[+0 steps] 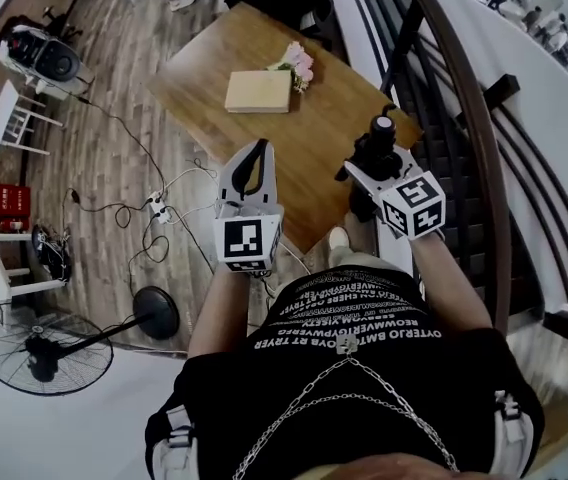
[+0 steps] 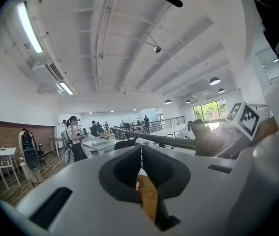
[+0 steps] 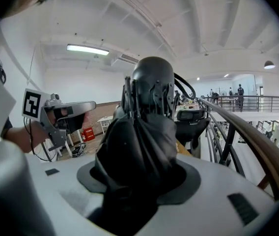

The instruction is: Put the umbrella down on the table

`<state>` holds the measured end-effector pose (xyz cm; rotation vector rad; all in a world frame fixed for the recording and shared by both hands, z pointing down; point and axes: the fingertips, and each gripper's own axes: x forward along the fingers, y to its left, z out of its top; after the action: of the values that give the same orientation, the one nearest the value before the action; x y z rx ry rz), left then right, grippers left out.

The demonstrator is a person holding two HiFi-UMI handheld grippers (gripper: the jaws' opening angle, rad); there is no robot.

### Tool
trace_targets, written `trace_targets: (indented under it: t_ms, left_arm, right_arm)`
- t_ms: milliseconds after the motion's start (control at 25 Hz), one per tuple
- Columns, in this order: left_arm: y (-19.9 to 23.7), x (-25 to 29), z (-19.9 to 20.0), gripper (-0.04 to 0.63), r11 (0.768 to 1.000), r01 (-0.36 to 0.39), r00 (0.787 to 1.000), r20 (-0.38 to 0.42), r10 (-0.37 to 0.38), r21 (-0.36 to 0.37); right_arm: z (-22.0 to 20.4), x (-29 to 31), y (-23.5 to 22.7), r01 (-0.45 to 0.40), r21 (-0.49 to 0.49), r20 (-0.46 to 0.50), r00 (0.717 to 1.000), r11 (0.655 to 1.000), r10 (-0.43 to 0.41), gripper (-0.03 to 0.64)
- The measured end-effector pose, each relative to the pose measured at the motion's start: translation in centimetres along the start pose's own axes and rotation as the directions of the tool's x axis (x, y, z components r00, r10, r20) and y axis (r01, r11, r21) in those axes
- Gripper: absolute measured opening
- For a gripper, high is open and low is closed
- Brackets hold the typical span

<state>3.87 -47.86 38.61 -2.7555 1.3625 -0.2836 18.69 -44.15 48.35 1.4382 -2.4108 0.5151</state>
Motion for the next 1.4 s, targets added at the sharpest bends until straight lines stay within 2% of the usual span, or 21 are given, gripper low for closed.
trace_targets:
  t_ms: [440,560,800,1080,1280,1400]
  left_arm:
    - [2.5,2.1,-1.0,0.031,0.994,-0.106,0.994,-0.02,0.105,-0.023]
    - [3.1,2.6,-1.0,0.031,0.99,-0.14,0.99,-0.024,0.139,-0.018]
    - [4.1,4.0,-0.6,0.031,0.986,-0.163,0.986,-0.032,0.162,-0.021]
    - [4.9,4.3,-1.7,0.031,0.977,-0.212,0.974,-0.074,0.213,0.015]
    - [5.2,3.3,-2.0,0.031,0.97,-0.238,0.965,-0.102,0.242,0.042]
    - [5.2,2.6,-2.3,0.031,0.968,-0.246,0.96,-0.124,0.251,0.05]
  right_arm:
    - [-6.1,8.1,-4.3,-0.093,0.067,-0.104,0.99,0.993,0.1,0.25]
    - [-8.6,10.3,-5.5,-0.092,0.092,-0.158,0.982,0.991,0.106,0.25]
    - [-12.5,14.8,-8.0,-0.076,0.135,-0.227,0.968,0.988,0.105,0.252]
    - [-18.0,19.5,-8.1,-0.113,0.221,-0.35,0.918,0.969,0.187,0.258]
    - [-19.7,22.1,-8.3,-0.086,0.294,-0.363,0.911,0.952,0.195,0.264]
    - [-20.5,23.5,-8.8,-0.067,0.305,-0.378,0.907,0.95,0.186,0.279]
